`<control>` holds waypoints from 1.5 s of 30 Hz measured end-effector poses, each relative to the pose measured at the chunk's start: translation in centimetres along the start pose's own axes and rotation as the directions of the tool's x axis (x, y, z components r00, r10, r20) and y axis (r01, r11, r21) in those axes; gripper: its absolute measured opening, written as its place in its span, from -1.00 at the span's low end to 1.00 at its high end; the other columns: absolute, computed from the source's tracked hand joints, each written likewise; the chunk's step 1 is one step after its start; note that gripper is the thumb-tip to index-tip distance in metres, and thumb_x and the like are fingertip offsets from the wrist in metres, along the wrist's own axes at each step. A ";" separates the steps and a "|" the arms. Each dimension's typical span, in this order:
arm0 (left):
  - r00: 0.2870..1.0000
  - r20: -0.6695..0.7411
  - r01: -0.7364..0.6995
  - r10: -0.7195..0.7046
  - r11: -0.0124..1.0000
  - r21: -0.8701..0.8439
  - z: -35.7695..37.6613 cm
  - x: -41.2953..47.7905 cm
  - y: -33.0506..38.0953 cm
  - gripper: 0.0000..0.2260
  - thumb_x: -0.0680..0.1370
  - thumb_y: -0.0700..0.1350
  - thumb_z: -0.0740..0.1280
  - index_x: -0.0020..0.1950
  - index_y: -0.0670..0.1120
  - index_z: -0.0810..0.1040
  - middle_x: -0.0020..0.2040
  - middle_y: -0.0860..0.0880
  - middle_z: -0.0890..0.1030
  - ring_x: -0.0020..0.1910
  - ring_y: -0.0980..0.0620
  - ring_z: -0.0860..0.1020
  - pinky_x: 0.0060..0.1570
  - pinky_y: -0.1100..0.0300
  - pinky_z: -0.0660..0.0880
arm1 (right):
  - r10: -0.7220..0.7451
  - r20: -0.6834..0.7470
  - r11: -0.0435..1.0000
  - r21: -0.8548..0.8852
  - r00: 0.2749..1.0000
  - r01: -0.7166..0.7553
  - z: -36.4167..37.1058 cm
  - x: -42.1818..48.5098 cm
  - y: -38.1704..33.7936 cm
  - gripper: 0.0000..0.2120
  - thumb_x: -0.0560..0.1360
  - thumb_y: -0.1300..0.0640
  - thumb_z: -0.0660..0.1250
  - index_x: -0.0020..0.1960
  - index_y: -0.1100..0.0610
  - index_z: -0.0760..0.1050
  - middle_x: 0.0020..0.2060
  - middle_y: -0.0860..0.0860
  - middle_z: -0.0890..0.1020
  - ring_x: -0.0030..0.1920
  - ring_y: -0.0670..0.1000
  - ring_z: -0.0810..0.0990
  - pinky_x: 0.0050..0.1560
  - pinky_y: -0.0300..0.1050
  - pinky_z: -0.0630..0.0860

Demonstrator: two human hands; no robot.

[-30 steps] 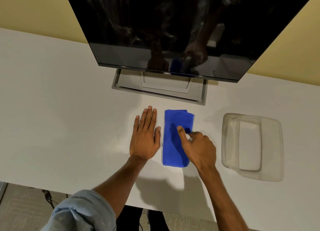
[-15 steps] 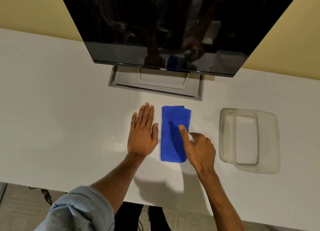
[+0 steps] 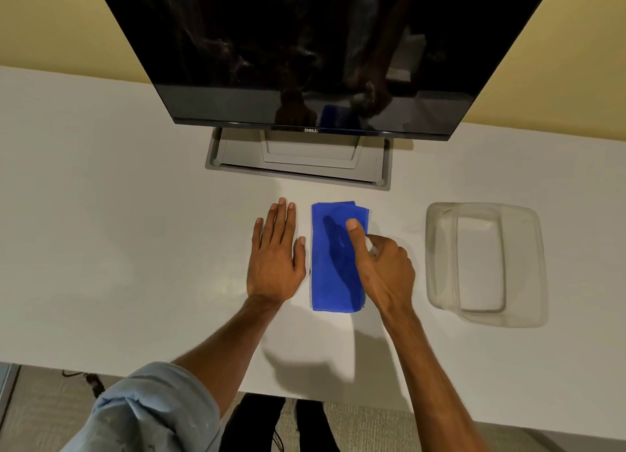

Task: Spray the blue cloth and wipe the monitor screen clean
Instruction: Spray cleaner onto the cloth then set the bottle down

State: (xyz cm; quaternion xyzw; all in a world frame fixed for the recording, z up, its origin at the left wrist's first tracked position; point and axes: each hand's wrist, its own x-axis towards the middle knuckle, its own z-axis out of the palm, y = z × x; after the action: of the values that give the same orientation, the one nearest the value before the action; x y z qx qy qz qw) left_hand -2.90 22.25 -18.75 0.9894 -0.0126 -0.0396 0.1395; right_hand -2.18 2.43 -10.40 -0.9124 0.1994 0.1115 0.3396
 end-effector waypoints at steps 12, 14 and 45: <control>1.000 -0.017 -0.001 0.002 0.999 0.042 -0.3 -0.1 0.2 -0.38 0.81 0.13 -0.02 0.84 -0.06 -0.06 0.84 -0.03 -0.08 0.83 -0.07 -0.05 0.79 -0.15 0.06 | -0.109 -0.337 0.835 0.479 0.935 0.270 -0.1 -0.8 5.3 -0.84 0.80 0.07 0.24 0.36 -0.01 0.37 0.09 0.01 0.61 0.09 0.07 0.68 0.10 0.12 0.69; 0.999 -0.033 -0.006 0.007 0.999 0.035 -0.4 -0.2 0.1 -0.38 0.81 0.13 -0.01 0.84 -0.07 -0.02 0.84 -0.03 -0.04 0.83 -0.07 -0.02 0.78 -0.15 0.08 | -0.032 -0.359 0.830 0.510 0.933 0.224 0.0 -0.6 5.6 -0.77 0.78 0.04 0.28 0.41 -0.03 0.38 0.18 -0.01 0.63 0.21 0.08 0.69 0.20 0.19 0.69; 0.995 0.101 0.003 -0.002 1.000 -0.009 -0.5 -0.2 -0.1 -0.37 0.80 0.15 -0.12 0.83 -0.08 -0.08 0.84 -0.07 -0.12 0.83 -0.09 -0.10 0.79 -0.15 -0.02 | 0.343 -0.429 0.831 0.553 0.836 -0.058 3.0 -8.0 3.6 -0.51 0.72 -0.04 0.38 0.61 0.04 0.42 0.49 -0.06 0.57 0.50 -0.03 0.54 0.35 -0.54 0.39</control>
State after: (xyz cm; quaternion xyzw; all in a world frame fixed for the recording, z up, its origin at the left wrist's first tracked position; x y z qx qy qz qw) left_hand -3.02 22.52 -18.29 0.9855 -0.0182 -0.0897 0.1431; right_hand -11.14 4.26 -12.03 -0.7552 0.4029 -0.1559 0.4930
